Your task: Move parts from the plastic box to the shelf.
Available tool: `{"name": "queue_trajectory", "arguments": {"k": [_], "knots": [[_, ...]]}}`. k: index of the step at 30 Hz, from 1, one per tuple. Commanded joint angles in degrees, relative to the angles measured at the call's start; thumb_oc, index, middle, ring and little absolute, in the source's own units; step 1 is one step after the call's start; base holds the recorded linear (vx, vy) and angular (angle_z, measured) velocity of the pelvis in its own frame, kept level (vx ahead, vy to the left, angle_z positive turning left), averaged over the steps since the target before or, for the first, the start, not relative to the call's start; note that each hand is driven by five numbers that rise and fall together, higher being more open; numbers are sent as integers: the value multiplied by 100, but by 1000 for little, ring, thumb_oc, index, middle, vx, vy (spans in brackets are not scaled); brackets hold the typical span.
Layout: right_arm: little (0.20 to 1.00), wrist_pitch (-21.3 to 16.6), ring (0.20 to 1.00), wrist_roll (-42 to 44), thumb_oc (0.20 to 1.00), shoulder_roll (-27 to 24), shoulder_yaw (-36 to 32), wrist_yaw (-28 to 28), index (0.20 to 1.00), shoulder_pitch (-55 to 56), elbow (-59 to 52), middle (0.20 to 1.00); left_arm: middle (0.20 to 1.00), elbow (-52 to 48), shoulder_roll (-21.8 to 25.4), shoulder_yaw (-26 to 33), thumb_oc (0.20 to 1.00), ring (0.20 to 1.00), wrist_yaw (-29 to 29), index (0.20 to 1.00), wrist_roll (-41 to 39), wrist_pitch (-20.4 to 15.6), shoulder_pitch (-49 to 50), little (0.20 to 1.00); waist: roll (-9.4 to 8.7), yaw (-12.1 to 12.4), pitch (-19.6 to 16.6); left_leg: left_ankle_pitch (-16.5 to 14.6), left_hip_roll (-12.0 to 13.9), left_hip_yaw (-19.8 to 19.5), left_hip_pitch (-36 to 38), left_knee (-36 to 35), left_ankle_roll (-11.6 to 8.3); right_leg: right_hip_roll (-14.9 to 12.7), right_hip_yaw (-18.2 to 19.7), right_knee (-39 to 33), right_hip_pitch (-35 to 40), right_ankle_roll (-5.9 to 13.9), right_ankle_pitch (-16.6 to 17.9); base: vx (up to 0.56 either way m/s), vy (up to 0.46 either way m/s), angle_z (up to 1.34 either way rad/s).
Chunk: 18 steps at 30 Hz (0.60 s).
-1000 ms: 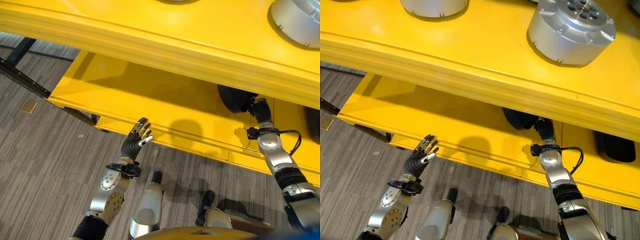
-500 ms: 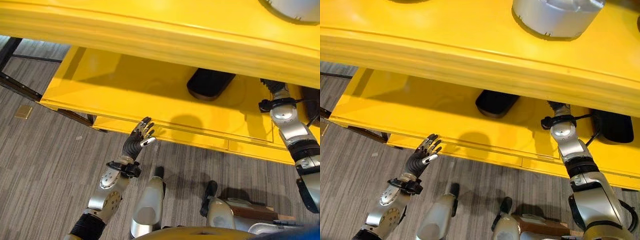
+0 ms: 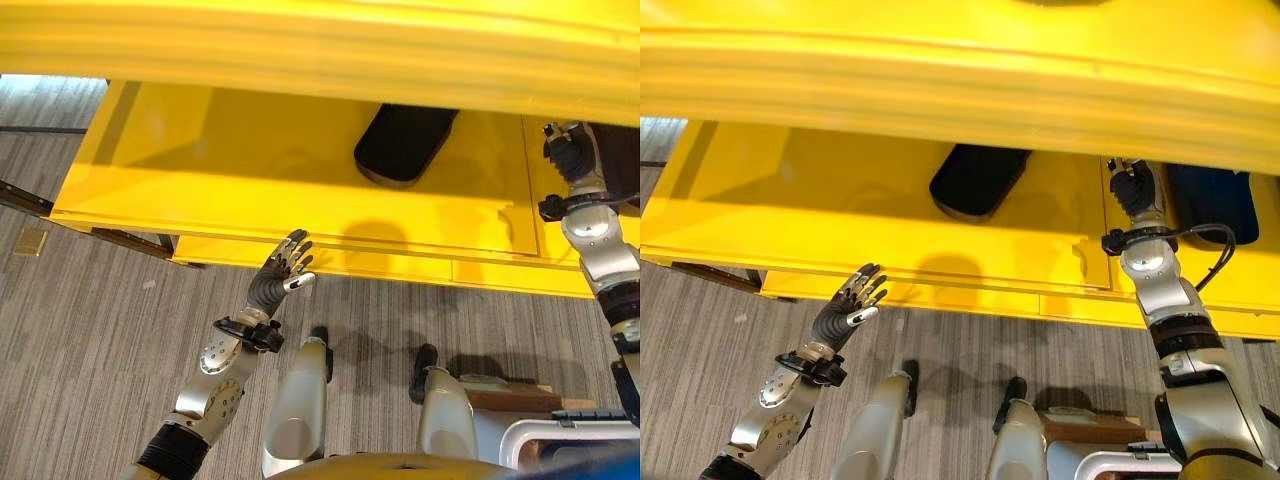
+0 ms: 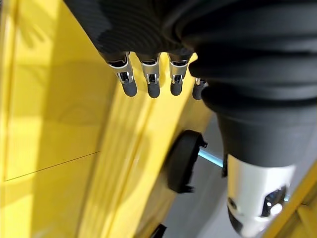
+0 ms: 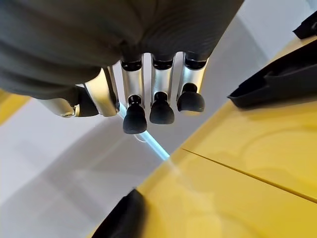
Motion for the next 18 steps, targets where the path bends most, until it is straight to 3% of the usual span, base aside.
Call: {"name": "queue_trajectory", "arguments": {"k": [1, 9, 18], "knots": [[1000, -301, 1000, -42, 1000, 138, -258, -161, 1000, 30, -172, 1000, 1000, -420, 60, -50, 1000, 1000, -153, 1000, -96, -220, 122, 1000, -67, 100, -383, 366, 437, -378, 33, -275, -522, -172, 227, 877, -212, 116, -157, -40, -10, 0], [1000, -302, 1000, -387, 1000, 516, 73, -9, 1000, -16, -726, 1000, 1000, -495, 96, -88, 1000, 1000, -178, 1000, -90, -198, 126, 1000, -28, 149, -362, 187, 432, -411, -310, 176, -463, -118, 337, 1254, -571, 69, -313, -39, 4, -7], [1000, -202, 1000, -860, 1000, 1143, 879, 62, 1000, -854, -896, 1000, 1000, -565, 160, -180, 1000, 1000, -62, 1000, -53, -224, 75, 1000, 34, 330, -257, 112, 325, -442, -734, 505, -357, -174, 364, 1639, -1008, 41, -422, -19, 13, 1]]}}
